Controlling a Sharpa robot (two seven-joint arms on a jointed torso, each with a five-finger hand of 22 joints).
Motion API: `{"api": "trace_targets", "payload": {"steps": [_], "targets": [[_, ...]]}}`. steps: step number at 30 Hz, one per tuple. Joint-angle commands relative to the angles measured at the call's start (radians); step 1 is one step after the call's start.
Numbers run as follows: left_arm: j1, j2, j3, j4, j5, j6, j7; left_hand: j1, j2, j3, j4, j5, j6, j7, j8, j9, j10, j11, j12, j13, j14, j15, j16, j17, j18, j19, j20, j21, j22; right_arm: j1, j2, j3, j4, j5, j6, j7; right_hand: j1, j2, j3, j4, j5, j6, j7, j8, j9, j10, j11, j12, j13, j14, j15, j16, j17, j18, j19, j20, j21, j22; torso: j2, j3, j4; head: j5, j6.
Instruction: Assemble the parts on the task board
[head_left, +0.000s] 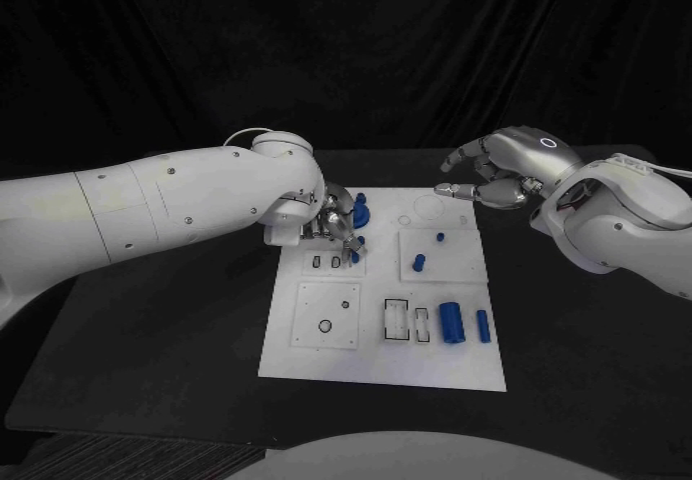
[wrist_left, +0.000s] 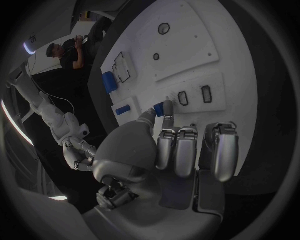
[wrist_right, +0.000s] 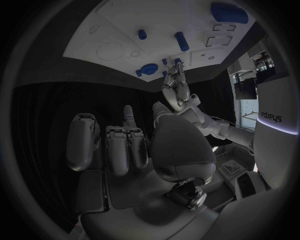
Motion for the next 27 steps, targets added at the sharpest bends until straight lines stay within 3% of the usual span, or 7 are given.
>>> {"api": "trace_targets", "payload": {"steps": [1, 11, 16, 21, 27], "targets": [[-0.004, 0.002, 0.0, -0.003, -0.001, 0.018, 0.012, 0.01, -0.002, 0.012, -0.004, 0.002, 0.008, 0.0, -0.007, 0.003, 0.104, -0.003, 0.0, 0.262, 0.106, -0.001, 0.003, 0.264, 0.008, -0.008, 0.0, -0.005, 0.153, -0.002, -0.002, 0.001, 0.0, -0.002, 0.008, -0.023, -0.001, 0.007, -0.005, -0.003, 0.004, 0.005, -0.001, 0.0, -0.001, 0.105, 0.005, 0.004, 0.263, 0.108, 0.007, 0.003, 0.263, -0.003, 0.002, 0.005, -0.007, 0.185, 0.0, -0.0003, -0.0001, 0.001, -0.005], [-0.005, 0.0, 0.0, -0.006, -0.001, 0.019, 0.021, 0.01, -0.025, 0.076, -0.036, 0.038, 0.016, -0.001, -0.028, 0.02, 0.104, -0.005, 0.0, 0.262, 0.106, -0.002, 0.003, 0.264, 0.008, -0.007, -0.002, -0.007, 0.156, -0.002, 0.0, 0.001, -0.002, -0.002, 0.011, -0.025, 0.001, 0.009, -0.004, -0.003, 0.004, 0.006, -0.001, 0.0, -0.002, 0.105, 0.005, 0.004, 0.263, 0.108, 0.007, 0.003, 0.263, -0.002, -0.001, 0.006, -0.012, 0.184, 0.0, -0.0008, 0.0005, 0.003, -0.01], [-0.006, -0.001, 0.0, -0.006, -0.001, 0.019, 0.026, 0.011, -0.052, 0.146, -0.073, 0.083, 0.021, -0.002, -0.045, 0.037, 0.104, -0.006, 0.0, 0.262, 0.106, -0.003, 0.003, 0.264, 0.008, -0.005, -0.003, -0.009, 0.159, -0.002, -0.001, 0.001, -0.002, -0.002, 0.011, -0.026, 0.001, 0.009, -0.004, -0.003, 0.004, 0.006, -0.001, 0.0, -0.002, 0.105, 0.005, 0.004, 0.263, 0.108, 0.007, 0.003, 0.263, -0.002, -0.001, 0.006, -0.012, 0.184, 0.0, -0.0002, 0.0003, 0.002, -0.01], [-0.006, -0.003, 0.0, -0.006, -0.001, 0.017, 0.032, 0.006, -0.068, 0.197, -0.095, 0.095, 0.026, -0.002, -0.054, 0.05, 0.104, -0.006, 0.0, 0.262, 0.106, -0.004, 0.003, 0.264, 0.008, -0.005, -0.004, -0.01, 0.16, -0.002, -0.003, 0.001, -0.001, -0.002, 0.013, -0.027, 0.002, 0.01, -0.004, -0.003, 0.004, 0.006, -0.001, 0.0, -0.002, 0.105, 0.006, 0.004, 0.263, 0.108, 0.007, 0.003, 0.263, -0.002, -0.002, 0.006, -0.015, 0.183, -0.001, -0.0003, 0.0009, 0.004, -0.013], [-0.007, -0.01, 0.0, -0.006, -0.001, 0.011, 0.044, -0.034, -0.113, 0.349, -0.152, 0.158, 0.034, 0.001, -0.068, 0.09, 0.104, -0.005, 0.0, 0.262, 0.106, -0.003, 0.003, 0.264, 0.008, -0.002, -0.004, -0.013, 0.164, -0.002, -0.005, 0.001, -0.001, -0.002, 0.015, -0.029, 0.003, 0.011, -0.004, -0.003, 0.004, 0.007, -0.001, 0.0, -0.002, 0.105, 0.006, 0.004, 0.263, 0.107, 0.008, 0.002, 0.262, -0.001, -0.002, 0.006, -0.016, 0.183, -0.001, -0.0003, 0.0009, 0.005, -0.017]]}}
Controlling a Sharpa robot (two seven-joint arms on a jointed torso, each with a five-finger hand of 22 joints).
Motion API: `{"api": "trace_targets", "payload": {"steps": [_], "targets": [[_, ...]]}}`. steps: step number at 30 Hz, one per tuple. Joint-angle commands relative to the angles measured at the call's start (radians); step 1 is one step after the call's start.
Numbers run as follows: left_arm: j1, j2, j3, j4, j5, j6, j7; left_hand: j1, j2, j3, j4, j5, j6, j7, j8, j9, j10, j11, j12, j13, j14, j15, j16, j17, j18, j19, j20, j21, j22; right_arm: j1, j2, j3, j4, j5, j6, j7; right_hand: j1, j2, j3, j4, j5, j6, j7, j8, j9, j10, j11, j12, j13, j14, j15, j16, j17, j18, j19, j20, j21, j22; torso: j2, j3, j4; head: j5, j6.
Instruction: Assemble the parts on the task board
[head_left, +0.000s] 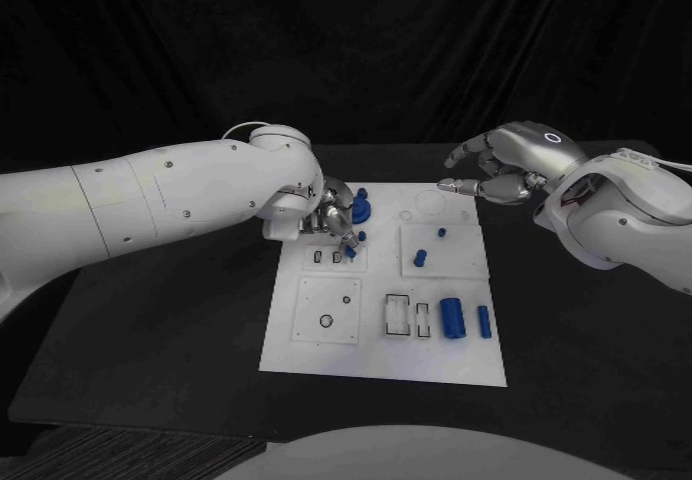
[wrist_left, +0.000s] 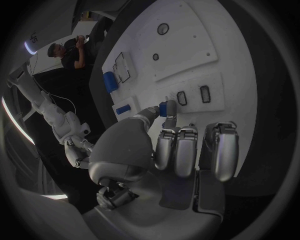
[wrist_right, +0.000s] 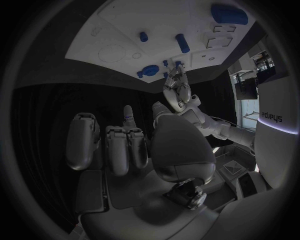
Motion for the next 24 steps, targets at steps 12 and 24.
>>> {"api": "trace_targets", "payload": {"steps": [12, 24], "targets": [[-0.006, -0.022, -0.001, 0.006, -0.001, -0.012, 0.041, -0.047, -0.045, 0.204, -0.117, 0.069, 0.016, 0.005, -0.01, 0.058, 0.104, -0.002, -0.001, 0.262, 0.106, -0.002, 0.003, 0.263, 0.008, -0.001, -0.002, -0.007, 0.168, -0.002, -0.005, 0.001, 0.0, -0.002, 0.014, -0.026, 0.0, 0.01, -0.004, -0.002, 0.004, 0.008, 0.0, 0.0, -0.002, 0.105, 0.006, 0.004, 0.263, 0.106, 0.008, -0.003, 0.259, 0.0, -0.005, 0.006, -0.01, 0.181, 0.0, 0.0005, 0.0004, 0.005, -0.006], [-0.006, -0.067, -0.001, 0.036, -0.001, -0.065, 0.04, -0.07, -0.056, 0.231, -0.127, 0.073, 0.024, 0.004, -0.008, 0.072, 0.104, -0.003, -0.001, 0.262, 0.106, -0.002, 0.003, 0.263, 0.008, 0.001, -0.002, -0.007, 0.17, -0.002, -0.008, 0.001, 0.0, -0.002, 0.019, -0.029, 0.0, 0.011, -0.004, -0.002, 0.003, 0.008, 0.0, 0.0, -0.002, 0.105, 0.006, 0.004, 0.263, 0.104, 0.008, -0.008, 0.255, 0.001, -0.007, 0.006, -0.016, 0.179, 0.0, -0.0013, -0.0001, 0.011, -0.005]]}}
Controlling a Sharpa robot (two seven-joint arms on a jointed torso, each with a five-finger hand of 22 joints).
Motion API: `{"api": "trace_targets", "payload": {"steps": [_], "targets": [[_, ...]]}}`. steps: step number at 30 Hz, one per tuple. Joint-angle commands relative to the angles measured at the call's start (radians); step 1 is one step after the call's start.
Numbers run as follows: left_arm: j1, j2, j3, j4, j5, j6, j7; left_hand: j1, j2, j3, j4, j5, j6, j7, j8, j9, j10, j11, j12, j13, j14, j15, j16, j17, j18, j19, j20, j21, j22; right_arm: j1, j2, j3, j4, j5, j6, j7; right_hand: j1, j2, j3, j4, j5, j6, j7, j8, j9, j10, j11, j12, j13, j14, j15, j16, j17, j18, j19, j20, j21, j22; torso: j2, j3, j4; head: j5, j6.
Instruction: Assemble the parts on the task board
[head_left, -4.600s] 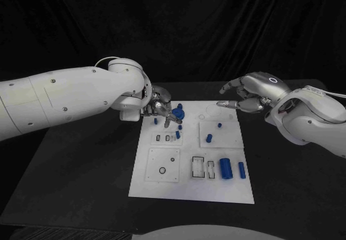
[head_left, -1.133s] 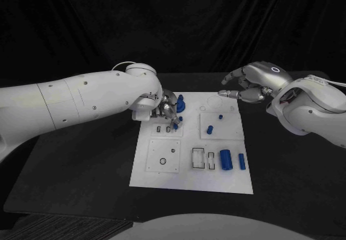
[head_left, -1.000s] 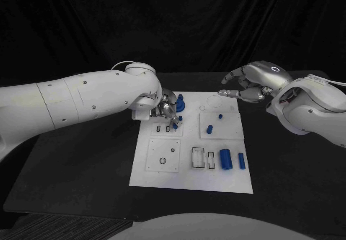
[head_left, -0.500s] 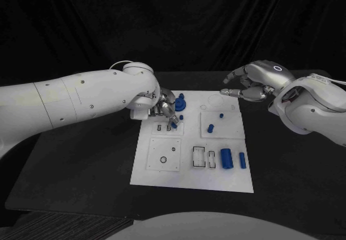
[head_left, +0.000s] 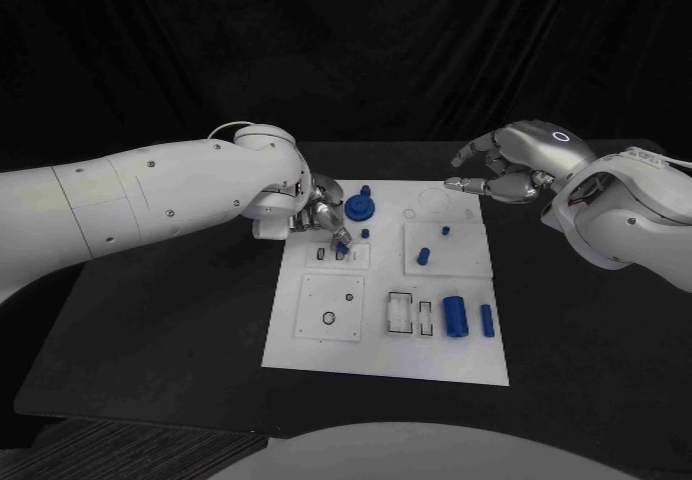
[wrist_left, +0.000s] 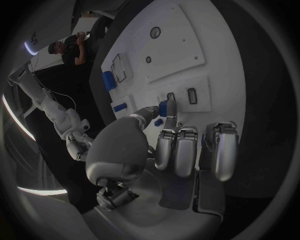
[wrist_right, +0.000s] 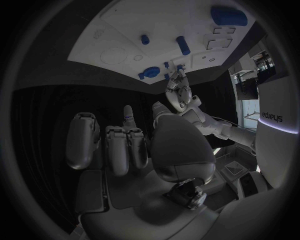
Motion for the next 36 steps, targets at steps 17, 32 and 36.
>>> {"api": "trace_targets", "payload": {"steps": [17, 32, 36], "targets": [[-0.002, -0.093, 0.0, 0.09, 0.0, -0.088, -0.002, -0.035, -0.001, 0.133, -0.11, -0.003, 0.017, -0.008, -0.003, 0.009, 0.104, -0.005, -0.001, 0.262, 0.106, -0.004, 0.003, 0.263, 0.008, 0.001, -0.003, -0.005, 0.17, -0.006, -0.011, 0.001, 0.001, -0.002, 0.018, -0.027, 0.004, 0.012, -0.004, -0.003, 0.003, 0.01, 0.0, -0.001, -0.002, 0.105, 0.006, 0.004, 0.263, 0.1, 0.005, -0.008, 0.252, 0.002, -0.006, 0.003, -0.012, 0.178, -0.001, -0.0011, -0.0002, 0.005, 0.012], [-0.003, -0.121, 0.0, 0.116, 0.0, -0.133, -0.008, -0.044, -0.002, 0.136, -0.107, -0.007, 0.019, -0.009, -0.004, 0.011, 0.104, -0.006, -0.001, 0.262, 0.106, -0.005, 0.003, 0.263, 0.008, 0.002, -0.004, -0.005, 0.171, -0.014, -0.008, 0.001, -0.003, -0.002, 0.026, -0.026, 0.011, 0.013, -0.004, -0.005, 0.005, 0.01, 0.0, -0.002, -0.003, 0.105, 0.006, 0.004, 0.263, 0.1, 0.005, -0.01, 0.251, 0.003, -0.007, 0.003, -0.015, 0.177, -0.002, -0.0028, 0.0006, 0.015, 0.008], [-0.003, -0.129, 0.0, 0.126, 0.0, -0.159, -0.014, -0.049, -0.003, 0.137, -0.106, -0.009, 0.02, -0.01, -0.004, 0.012, 0.104, -0.007, -0.001, 0.262, 0.106, -0.005, 0.003, 0.263, 0.008, 0.004, -0.004, -0.004, 0.172, -0.015, -0.007, 0.001, -0.004, -0.002, 0.027, -0.026, 0.013, 0.013, -0.004, -0.005, 0.006, 0.01, 0.0, -0.002, -0.003, 0.105, 0.006, 0.004, 0.263, 0.1, 0.005, -0.01, 0.25, 0.003, -0.007, 0.003, -0.016, 0.177, 0.0, -0.0022, -0.0014, 0.014, 0.009]]}}
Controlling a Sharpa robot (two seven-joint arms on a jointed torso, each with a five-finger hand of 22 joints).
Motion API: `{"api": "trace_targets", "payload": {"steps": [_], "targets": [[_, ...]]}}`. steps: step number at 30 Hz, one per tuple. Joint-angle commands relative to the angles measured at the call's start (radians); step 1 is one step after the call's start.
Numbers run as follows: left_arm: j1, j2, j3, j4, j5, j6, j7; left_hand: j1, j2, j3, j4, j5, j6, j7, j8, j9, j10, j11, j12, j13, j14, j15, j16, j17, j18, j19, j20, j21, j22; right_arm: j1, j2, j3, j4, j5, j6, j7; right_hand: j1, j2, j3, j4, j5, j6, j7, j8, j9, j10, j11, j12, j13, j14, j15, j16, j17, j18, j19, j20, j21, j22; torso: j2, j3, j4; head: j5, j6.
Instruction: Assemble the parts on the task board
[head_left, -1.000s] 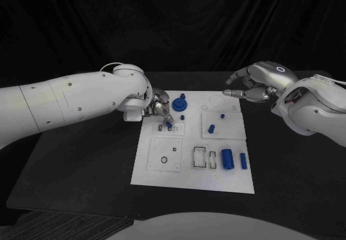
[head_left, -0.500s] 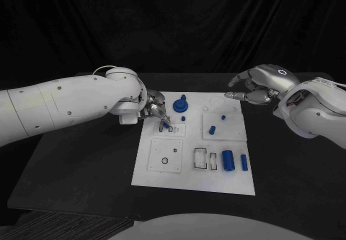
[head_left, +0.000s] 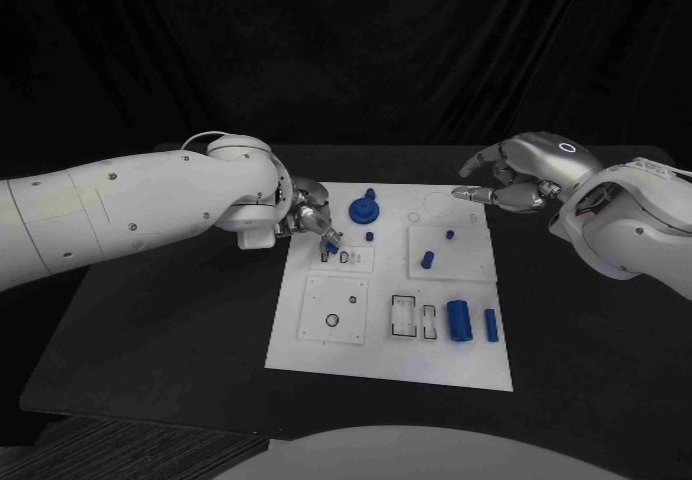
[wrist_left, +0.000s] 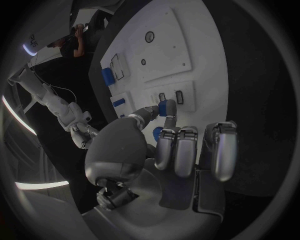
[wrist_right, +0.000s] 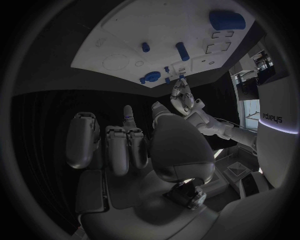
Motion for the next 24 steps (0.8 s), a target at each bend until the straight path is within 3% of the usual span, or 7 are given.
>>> {"api": "trace_targets", "payload": {"steps": [1, 8, 12, 24], "targets": [[-0.002, -0.004, 0.001, 0.009, 0.0, -0.051, -0.003, -0.009, -0.002, 0.099, -0.094, -0.005, 0.001, -0.005, -0.004, 0.0, 0.104, -0.007, 0.0, 0.262, 0.106, -0.005, 0.003, 0.263, 0.008, 0.004, -0.004, -0.004, 0.172, -0.003, 0.001, 0.001, 0.0, -0.002, 0.007, -0.017, 0.005, 0.005, -0.002, -0.003, 0.006, 0.01, 0.0, -0.002, -0.001, 0.105, 0.006, 0.004, 0.263, 0.1, 0.005, -0.007, 0.25, 0.003, -0.007, 0.003, -0.006, 0.176, 0.001, 0.0001, -0.0018, -0.001, -0.001], [-0.005, -0.018, 0.001, 0.034, 0.0, -0.087, -0.033, -0.016, -0.002, 0.102, -0.093, -0.005, 0.003, -0.006, -0.007, 0.0, 0.104, -0.009, 0.0, 0.262, 0.106, -0.007, 0.003, 0.263, 0.006, 0.01, -0.005, 0.0, 0.177, -0.003, 0.002, 0.001, 0.0, -0.002, 0.008, -0.018, 0.011, 0.005, -0.002, -0.004, 0.01, 0.01, 0.0, -0.003, -0.002, 0.105, 0.006, 0.004, 0.263, 0.099, 0.005, -0.007, 0.25, 0.003, -0.008, 0.003, -0.007, 0.176, 0.001, 0.0022, -0.0011, 0.0, -0.006], [-0.008, -0.022, 0.001, 0.044, 0.0, -0.104, -0.043, -0.027, -0.005, 0.111, -0.095, -0.003, 0.018, -0.011, -0.012, -0.005, 0.104, -0.013, 0.0, 0.262, 0.106, -0.011, 0.003, 0.263, 0.004, 0.019, -0.009, 0.006, 0.183, -0.003, 0.002, 0.001, -0.001, -0.002, 0.009, -0.018, 0.012, 0.005, -0.002, -0.004, 0.011, 0.011, 0.0, -0.003, -0.003, 0.105, 0.006, 0.004, 0.263, 0.099, 0.005, -0.007, 0.25, 0.003, -0.008, 0.003, -0.007, 0.176, 0.002, 0.0017, -0.004, 0.002, -0.006], [-0.014, -0.02, 0.001, 0.05, 0.0, -0.099, -0.047, -0.036, -0.006, 0.117, -0.098, -0.002, 0.03, -0.014, -0.017, -0.008, 0.104, -0.017, 0.0, 0.262, 0.106, -0.015, 0.003, 0.263, 0.003, 0.021, -0.013, 0.007, 0.184, -0.003, 0.001, 0.001, 0.0, -0.002, 0.01, -0.019, 0.02, 0.005, -0.003, -0.004, 0.022, 0.01, 0.0, -0.005, -0.004, 0.105, 0.006, 0.004, 0.263, 0.099, 0.005, -0.008, 0.25, 0.003, -0.008, 0.003, -0.009, 0.176, 0.003, 0.0019, -0.0031, 0.001, -0.011]]}}
